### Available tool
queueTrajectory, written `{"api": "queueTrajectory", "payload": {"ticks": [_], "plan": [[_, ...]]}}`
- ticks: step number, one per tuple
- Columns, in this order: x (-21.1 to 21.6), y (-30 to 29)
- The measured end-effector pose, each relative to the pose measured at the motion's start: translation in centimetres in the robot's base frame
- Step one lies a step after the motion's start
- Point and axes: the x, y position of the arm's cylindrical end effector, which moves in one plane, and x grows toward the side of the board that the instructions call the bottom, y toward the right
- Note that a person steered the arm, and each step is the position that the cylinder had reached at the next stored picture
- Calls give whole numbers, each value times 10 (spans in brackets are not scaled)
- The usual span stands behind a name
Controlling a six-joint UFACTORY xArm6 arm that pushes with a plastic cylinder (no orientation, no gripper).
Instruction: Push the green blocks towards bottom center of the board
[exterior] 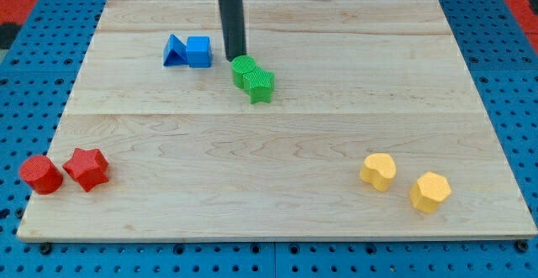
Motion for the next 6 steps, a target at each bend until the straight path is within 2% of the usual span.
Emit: {"api": "queueTrajectory", "payload": {"ticks": [1,2,3,4,5,6], "plan": [[10,41],[73,51],[75,41],[3,38],[-5,-1],[51,-3]]}}
